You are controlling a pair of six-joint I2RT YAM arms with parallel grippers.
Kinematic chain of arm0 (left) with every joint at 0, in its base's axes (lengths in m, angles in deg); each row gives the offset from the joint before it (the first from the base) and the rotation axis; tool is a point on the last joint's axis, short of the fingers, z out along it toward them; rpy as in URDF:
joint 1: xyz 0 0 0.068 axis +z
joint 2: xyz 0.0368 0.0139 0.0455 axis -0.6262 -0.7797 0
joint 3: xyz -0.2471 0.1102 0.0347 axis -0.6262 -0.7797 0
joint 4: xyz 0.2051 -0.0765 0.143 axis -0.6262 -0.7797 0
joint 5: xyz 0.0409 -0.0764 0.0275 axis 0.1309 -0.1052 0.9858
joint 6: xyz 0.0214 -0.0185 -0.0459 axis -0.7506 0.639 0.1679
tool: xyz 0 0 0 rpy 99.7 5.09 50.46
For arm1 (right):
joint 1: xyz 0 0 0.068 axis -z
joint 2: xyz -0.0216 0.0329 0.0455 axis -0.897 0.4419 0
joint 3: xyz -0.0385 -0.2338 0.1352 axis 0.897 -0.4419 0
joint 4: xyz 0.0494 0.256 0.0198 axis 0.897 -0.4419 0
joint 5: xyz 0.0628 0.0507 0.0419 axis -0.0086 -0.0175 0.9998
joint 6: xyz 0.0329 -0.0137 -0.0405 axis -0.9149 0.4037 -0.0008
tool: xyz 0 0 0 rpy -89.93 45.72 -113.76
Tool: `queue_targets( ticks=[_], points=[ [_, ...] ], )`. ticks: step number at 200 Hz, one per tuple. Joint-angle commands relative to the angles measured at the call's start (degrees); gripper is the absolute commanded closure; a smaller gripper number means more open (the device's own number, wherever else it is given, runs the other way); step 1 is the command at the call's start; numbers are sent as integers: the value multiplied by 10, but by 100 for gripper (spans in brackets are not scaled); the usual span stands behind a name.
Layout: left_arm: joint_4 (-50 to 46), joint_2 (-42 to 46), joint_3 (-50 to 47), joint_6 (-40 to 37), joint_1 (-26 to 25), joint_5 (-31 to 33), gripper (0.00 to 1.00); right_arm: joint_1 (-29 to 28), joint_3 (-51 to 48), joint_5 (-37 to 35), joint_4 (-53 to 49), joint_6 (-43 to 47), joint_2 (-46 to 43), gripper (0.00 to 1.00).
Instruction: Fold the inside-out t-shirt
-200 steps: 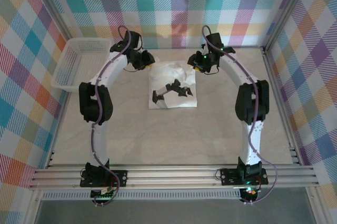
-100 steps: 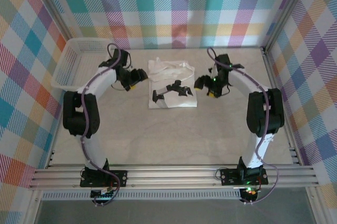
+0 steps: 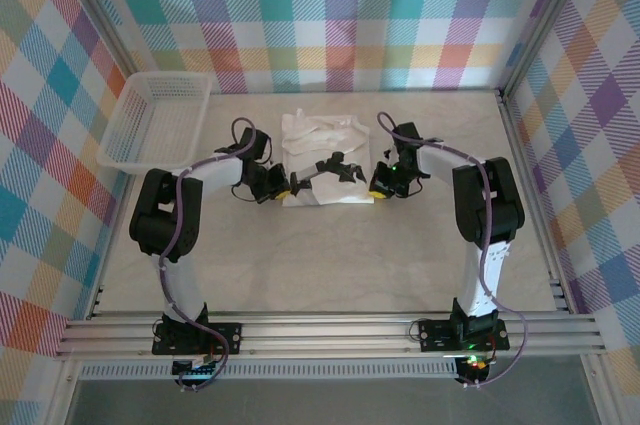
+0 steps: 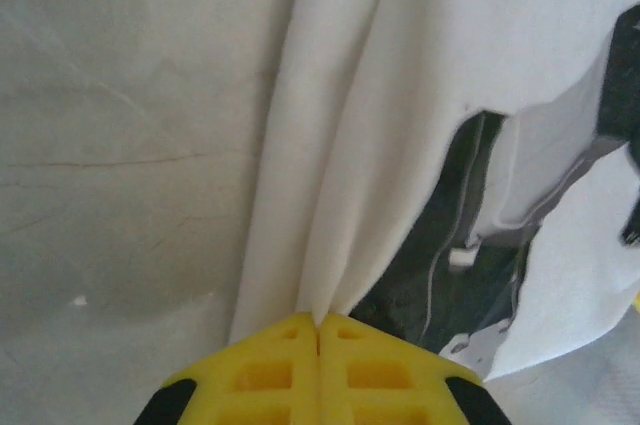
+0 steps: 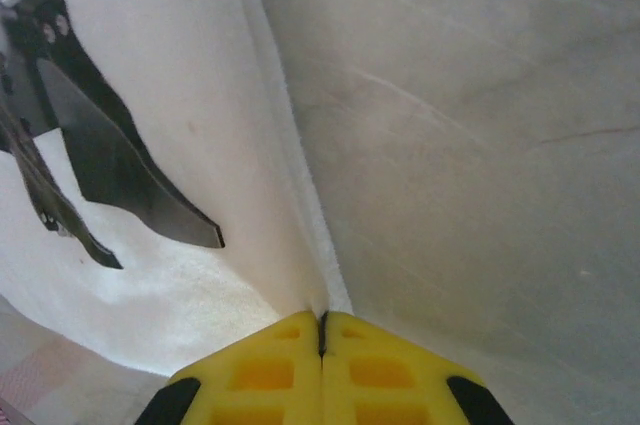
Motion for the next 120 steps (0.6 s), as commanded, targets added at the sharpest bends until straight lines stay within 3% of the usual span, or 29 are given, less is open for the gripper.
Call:
queue_targets(
  ticks=[1, 26, 43, 50, 58, 62, 72, 81, 94, 120],
  points=[
    [-2, 47, -64, -4, -3, -27, 100, -2, -34, 6, -24, 17, -54, 100],
    [-14, 150, -181, 6, -31, -38, 100, -8, -154, 29, -16, 11, -155, 100],
    [-30, 236, -254, 39, -82, -45, 100, -29, -255, 36, -24, -13, -246, 100],
    [-39, 270, -275, 54, -108, -41, 89, -44, -294, 35, -29, -28, -288, 100],
    [-53, 303, -293, 67, -134, -30, 65, -62, -332, 35, -37, -49, -337, 100],
    [-61, 319, -300, 73, -143, -24, 55, -73, -349, 38, -39, -56, -362, 95],
    [-87, 355, -309, 83, -152, -11, 36, -82, -378, 46, -48, -75, -420, 68],
    [-110, 389, -310, 92, -153, 2, 25, -82, -379, 37, -73, -87, -465, 48],
    [-131, 429, -297, 100, -152, 26, 15, -82, -351, -2, -107, -88, -510, 35],
    [-125, 415, -256, 89, -139, 48, 11, -82, -288, -45, -87, -89, -477, 35]
  ],
)
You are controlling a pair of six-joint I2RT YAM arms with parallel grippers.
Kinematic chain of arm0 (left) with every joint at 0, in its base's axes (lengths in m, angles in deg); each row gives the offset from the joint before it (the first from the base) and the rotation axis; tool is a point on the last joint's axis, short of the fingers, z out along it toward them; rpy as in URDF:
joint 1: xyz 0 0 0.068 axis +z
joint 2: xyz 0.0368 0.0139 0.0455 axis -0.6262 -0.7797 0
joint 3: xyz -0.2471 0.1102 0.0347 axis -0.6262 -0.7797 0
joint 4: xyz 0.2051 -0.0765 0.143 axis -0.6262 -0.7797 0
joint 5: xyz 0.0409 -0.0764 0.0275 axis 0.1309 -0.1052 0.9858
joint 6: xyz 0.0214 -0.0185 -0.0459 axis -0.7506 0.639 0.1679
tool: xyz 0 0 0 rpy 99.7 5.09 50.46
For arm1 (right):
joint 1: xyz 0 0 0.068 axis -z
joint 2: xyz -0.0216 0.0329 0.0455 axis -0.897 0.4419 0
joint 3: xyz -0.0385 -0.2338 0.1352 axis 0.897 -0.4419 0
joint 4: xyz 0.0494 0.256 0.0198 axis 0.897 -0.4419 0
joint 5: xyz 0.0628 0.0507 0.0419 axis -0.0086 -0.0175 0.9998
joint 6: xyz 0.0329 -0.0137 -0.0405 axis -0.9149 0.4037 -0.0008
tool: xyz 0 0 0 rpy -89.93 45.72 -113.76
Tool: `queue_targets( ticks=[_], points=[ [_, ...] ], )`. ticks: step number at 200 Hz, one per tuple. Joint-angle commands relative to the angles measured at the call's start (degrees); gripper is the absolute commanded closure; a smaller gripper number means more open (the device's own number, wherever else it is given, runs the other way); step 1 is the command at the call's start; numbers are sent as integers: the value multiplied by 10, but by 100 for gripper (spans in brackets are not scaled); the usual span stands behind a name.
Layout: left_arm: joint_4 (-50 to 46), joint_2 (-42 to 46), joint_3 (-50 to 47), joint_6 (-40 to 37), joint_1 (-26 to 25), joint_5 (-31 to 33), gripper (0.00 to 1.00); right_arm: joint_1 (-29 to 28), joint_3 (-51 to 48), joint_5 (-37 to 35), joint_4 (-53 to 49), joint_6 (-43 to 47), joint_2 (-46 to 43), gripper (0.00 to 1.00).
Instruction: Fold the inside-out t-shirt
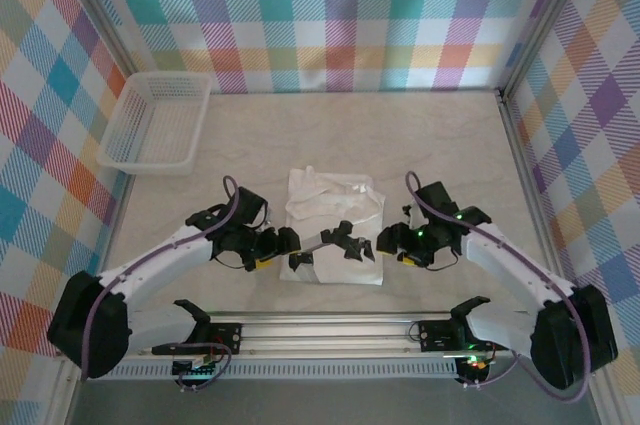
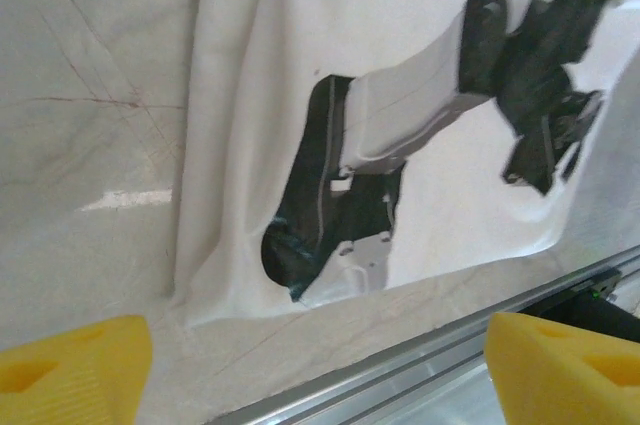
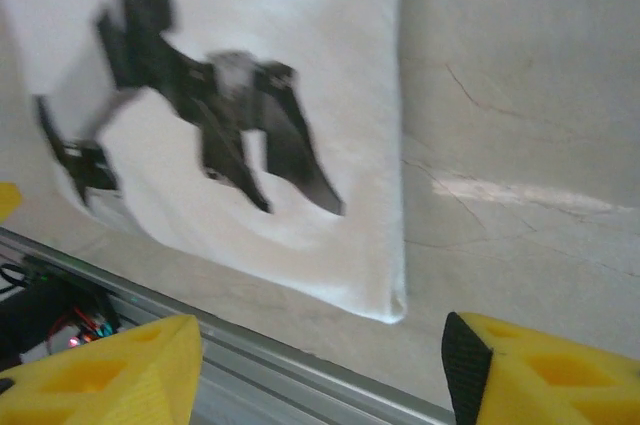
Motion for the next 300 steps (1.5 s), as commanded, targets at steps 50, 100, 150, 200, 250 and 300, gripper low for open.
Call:
queue_targets(
  ticks=[50, 100, 150, 200, 250, 300],
  points=[
    [23, -169, 156, -71, 37, 87, 17, 2, 122, -58, 114, -48, 207, 40],
    [77, -282, 206, -104, 57, 81, 26, 3, 175, -60, 145, -43, 296, 65],
    [93, -328, 235, -88, 61, 83, 53, 4, 195, -58, 145, -52, 322, 83],
    [71, -312, 262, -88, 66, 83, 93, 19, 214, -23, 140, -86, 308, 100],
    [131, -389, 334, -44, 121, 27, 91, 86, 293, -7, 172, -123, 385, 83],
    [155, -541, 498, -5, 166, -28, 64, 133, 490, 1, 90, -47, 544, 70]
  ],
)
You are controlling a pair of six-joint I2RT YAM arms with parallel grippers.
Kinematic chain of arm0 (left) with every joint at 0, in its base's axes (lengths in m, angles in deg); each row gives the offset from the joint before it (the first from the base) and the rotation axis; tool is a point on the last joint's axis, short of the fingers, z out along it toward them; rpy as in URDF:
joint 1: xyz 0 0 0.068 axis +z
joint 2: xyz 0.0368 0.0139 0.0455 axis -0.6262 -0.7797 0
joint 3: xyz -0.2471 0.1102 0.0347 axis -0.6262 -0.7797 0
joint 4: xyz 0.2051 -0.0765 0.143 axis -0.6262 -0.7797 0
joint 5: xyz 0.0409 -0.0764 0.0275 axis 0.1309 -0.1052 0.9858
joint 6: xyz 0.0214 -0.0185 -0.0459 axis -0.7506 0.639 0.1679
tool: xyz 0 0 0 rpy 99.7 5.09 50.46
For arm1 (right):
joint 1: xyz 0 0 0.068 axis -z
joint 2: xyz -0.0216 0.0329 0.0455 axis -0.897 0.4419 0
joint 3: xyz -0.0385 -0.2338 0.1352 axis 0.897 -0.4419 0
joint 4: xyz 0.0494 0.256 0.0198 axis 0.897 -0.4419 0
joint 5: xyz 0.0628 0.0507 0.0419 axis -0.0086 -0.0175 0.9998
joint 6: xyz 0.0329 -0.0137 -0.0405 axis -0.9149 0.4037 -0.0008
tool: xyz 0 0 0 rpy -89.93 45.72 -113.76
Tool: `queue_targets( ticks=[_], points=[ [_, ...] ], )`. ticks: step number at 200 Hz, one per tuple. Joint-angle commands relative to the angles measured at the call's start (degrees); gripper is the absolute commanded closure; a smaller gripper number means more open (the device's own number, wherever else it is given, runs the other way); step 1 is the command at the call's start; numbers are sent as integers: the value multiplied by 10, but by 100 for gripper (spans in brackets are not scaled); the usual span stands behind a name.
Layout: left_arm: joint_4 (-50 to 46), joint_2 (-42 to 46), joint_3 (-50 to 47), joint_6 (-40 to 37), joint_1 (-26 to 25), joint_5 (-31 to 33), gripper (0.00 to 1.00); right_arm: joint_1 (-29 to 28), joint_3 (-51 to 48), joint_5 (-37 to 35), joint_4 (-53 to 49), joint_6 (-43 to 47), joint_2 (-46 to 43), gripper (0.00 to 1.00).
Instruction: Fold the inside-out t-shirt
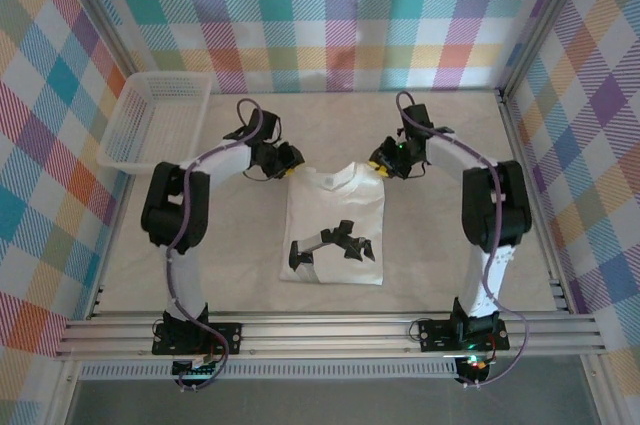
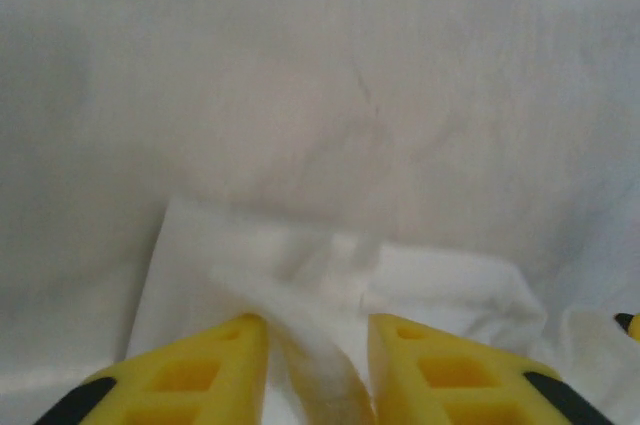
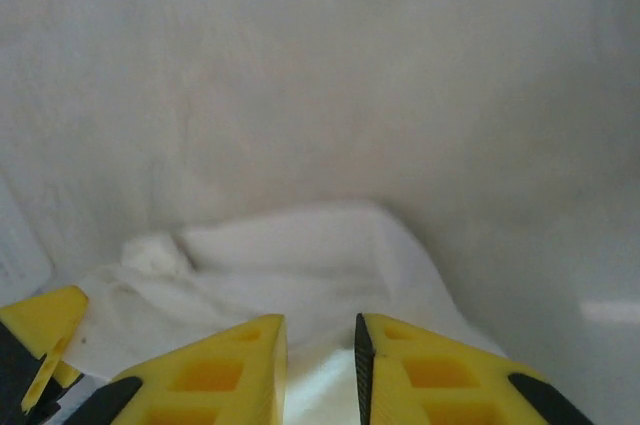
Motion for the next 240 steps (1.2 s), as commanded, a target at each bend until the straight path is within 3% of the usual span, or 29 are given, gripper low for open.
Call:
queue_targets(
  ticks=[1, 19, 48, 84, 137, 160, 208, 240],
  points=[
    [14, -40, 62, 25, 23, -38, 64, 21, 72, 4, -56, 48, 39, 70],
    [-3, -34, 71, 19, 46, -42, 62, 39, 90, -1, -89, 75, 31, 59],
    [-48, 54, -2, -63, 58, -4, 46, 46, 6, -38, -95, 132, -56, 39],
    [-82, 110, -69, -159, 35, 29, 42, 45, -122, -20, -65, 148, -146, 36],
    [-83, -5, -1, -179, 8, 13, 37, 43, -157, 2, -54, 151, -189, 27],
    [-37, -37, 18, -178, 1, -50, 43, 42, -152, 13, -54, 158, -188, 23],
    [-54, -82, 54, -185, -8, -31, 73, 42, -153, 29, -68, 170, -179, 22],
    [-62, -89, 49, -192, -8, -30, 75, 42, -156, 27, -66, 167, -171, 22]
  ],
)
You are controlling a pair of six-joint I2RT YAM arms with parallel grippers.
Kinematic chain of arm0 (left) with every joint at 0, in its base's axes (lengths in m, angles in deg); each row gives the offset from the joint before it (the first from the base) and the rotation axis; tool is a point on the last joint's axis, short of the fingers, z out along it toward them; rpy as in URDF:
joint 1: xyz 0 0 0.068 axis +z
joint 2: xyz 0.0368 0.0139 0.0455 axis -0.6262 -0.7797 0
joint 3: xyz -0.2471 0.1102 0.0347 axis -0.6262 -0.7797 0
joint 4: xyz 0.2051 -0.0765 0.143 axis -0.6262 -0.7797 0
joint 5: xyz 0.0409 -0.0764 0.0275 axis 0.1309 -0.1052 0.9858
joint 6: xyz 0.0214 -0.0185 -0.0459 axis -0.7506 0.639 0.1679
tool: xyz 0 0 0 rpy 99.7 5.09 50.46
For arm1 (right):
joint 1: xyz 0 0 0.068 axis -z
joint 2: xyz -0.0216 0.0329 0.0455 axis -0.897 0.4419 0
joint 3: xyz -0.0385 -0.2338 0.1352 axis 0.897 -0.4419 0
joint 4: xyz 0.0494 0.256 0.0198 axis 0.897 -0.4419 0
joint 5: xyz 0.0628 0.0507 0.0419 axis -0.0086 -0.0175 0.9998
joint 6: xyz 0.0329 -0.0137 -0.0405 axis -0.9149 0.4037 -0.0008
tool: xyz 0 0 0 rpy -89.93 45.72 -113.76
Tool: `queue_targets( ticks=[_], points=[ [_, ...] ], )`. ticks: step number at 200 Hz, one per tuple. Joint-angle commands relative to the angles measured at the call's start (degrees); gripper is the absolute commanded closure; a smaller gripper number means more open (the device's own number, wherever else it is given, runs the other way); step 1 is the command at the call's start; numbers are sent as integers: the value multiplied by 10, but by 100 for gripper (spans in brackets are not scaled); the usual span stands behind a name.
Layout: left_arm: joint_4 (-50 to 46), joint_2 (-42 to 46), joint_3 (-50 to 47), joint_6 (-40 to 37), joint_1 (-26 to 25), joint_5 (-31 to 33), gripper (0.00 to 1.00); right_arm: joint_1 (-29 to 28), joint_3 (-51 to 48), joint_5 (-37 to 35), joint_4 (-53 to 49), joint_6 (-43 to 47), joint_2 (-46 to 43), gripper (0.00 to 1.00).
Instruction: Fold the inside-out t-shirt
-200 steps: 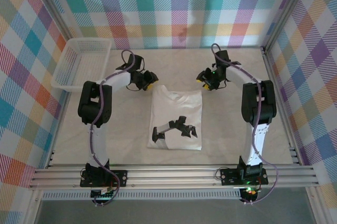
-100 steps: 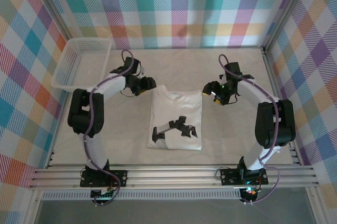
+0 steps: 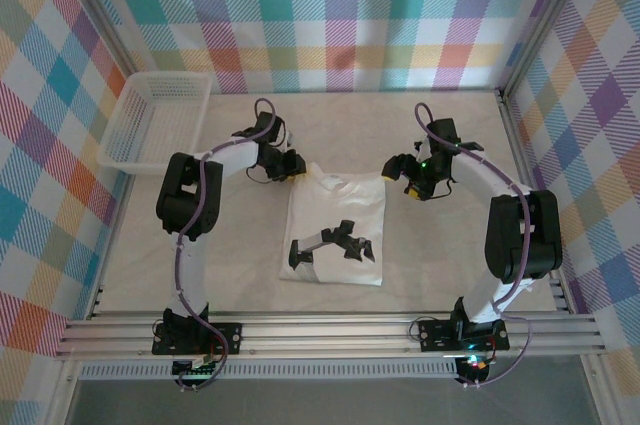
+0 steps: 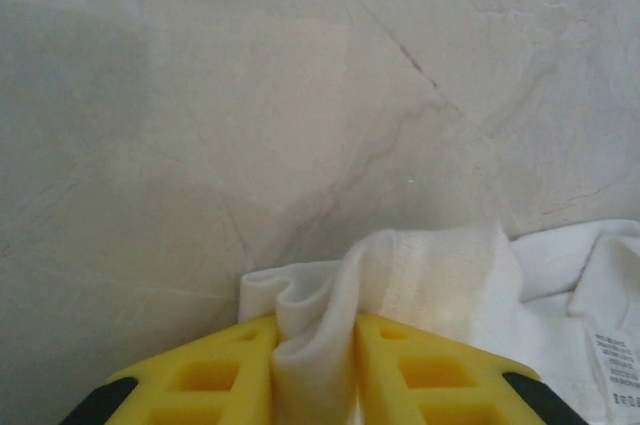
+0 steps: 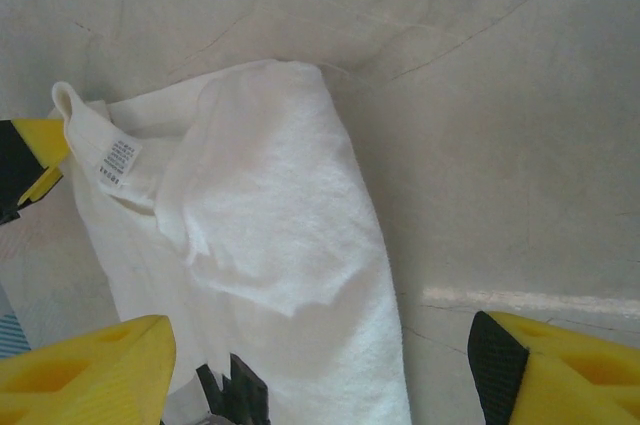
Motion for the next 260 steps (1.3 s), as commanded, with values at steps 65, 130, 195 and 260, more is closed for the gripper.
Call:
queue_targets(
  ticks=[65, 130, 195, 260],
  points=[
    [-11, 5, -21, -5, -3, -31, 100, -18, 31, -4, 10, 3, 72, 9],
    [-7, 30, -41, -9, -3, -46, 100, -47, 110, 8, 35, -4, 182, 33],
    [-2, 36, -42, -8, -3, -43, 100, -60, 164, 23, 25, 0, 241, 46],
    [42, 44, -58, 46, -3, -57, 100, -75, 165, 43, 17, -17, 236, 85]
  ],
)
